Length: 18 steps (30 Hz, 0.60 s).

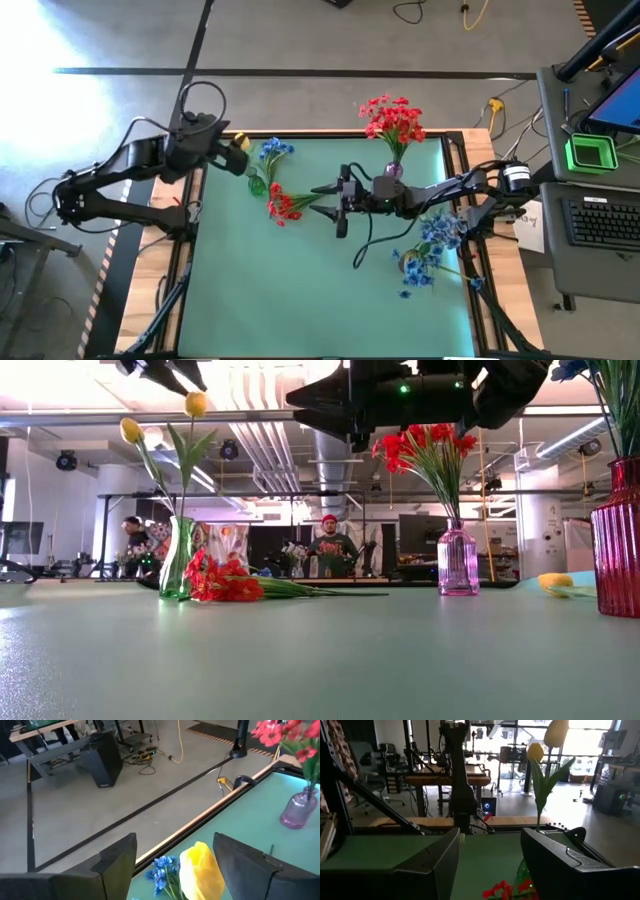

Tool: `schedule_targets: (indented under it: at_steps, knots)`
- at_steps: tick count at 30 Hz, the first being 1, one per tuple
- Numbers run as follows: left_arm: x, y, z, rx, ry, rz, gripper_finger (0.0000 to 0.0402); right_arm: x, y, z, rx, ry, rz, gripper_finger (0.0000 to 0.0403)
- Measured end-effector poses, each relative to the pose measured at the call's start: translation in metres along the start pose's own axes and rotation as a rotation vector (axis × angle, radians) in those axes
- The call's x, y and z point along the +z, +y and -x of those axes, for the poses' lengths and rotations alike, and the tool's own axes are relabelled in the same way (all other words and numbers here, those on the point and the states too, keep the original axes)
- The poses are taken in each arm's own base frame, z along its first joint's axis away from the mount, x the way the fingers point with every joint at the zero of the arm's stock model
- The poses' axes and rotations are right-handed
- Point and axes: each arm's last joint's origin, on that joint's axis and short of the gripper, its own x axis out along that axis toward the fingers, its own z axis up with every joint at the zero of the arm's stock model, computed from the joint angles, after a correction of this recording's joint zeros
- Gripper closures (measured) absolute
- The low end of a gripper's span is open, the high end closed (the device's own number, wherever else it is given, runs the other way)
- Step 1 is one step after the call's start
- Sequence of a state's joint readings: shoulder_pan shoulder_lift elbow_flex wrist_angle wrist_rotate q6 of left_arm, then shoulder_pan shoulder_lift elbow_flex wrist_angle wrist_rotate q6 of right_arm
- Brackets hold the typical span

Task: Sort flowers into vase by color
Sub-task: Put the left yellow tulip into the green vase, then put the red flower into the purple vase

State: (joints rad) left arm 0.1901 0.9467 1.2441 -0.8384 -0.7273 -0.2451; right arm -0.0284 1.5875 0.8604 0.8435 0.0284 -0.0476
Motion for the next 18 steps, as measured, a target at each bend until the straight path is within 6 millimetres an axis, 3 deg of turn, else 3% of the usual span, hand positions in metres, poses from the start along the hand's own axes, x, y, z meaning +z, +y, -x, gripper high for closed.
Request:
schedule_targets:
  at_steps: [7,18]
  knots:
    - [0.005,-0.009,0.014,-0.102,-0.025,-0.017,0.0153,-0.001,-0.001,-0.005,-0.045,0.093,0.074,0.0199]
    - [-0.011,-0.023,0.033,-0.197,0.024,-0.045,0.0153,0.001,-0.002,-0.01,-0.062,0.182,0.115,0.0199]
